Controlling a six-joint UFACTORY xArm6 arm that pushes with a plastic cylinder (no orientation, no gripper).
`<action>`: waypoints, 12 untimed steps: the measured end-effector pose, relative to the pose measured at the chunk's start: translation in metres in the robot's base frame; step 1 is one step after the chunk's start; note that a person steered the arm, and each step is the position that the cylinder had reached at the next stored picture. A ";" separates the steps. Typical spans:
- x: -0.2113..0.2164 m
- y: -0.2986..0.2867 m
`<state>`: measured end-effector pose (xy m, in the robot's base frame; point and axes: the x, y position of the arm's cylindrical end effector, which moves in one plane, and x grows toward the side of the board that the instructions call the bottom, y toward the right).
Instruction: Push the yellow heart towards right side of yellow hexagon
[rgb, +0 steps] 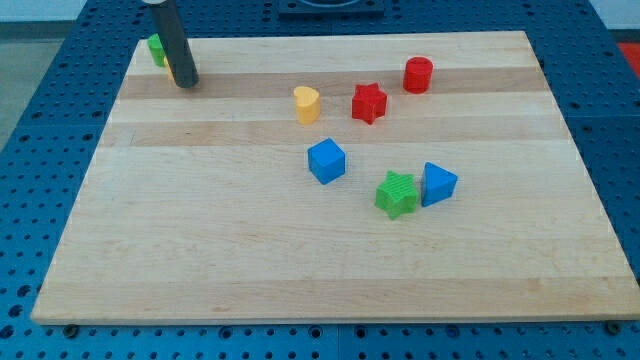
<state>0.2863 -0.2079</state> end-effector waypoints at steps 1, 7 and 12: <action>-0.002 -0.006; 0.089 0.171; 0.055 0.187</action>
<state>0.3417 -0.0213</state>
